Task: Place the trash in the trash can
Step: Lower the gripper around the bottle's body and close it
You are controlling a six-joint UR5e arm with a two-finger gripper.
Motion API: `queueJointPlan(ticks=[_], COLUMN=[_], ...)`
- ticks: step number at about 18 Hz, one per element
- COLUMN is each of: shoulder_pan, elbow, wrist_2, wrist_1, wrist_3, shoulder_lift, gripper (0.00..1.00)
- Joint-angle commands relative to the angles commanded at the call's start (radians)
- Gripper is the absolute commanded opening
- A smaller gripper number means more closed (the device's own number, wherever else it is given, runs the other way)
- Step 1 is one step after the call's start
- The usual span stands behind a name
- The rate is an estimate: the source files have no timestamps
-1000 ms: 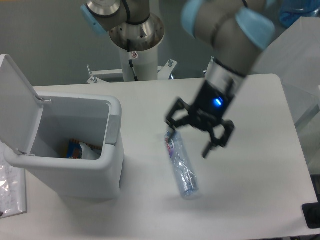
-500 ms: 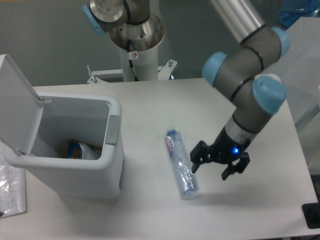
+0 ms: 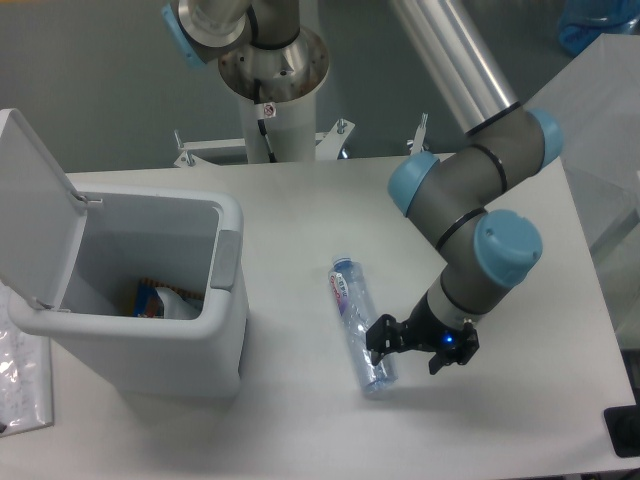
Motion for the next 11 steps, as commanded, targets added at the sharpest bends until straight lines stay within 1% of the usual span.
queueJointPlan(ticks=[2, 8, 11], shoulder_pan=[-0.014, -0.017, -0.037], elbow=[-0.003, -0.003, -0.002], wrist_2=[0.008, 0.014, 0.052], wrist_1=[0.0, 0.0, 0.002], wrist_3=[-0.005, -0.012, -0.028], shoulder_lift=[-0.009, -0.028, -0.041], gripper=[1.0, 1.0, 1.0])
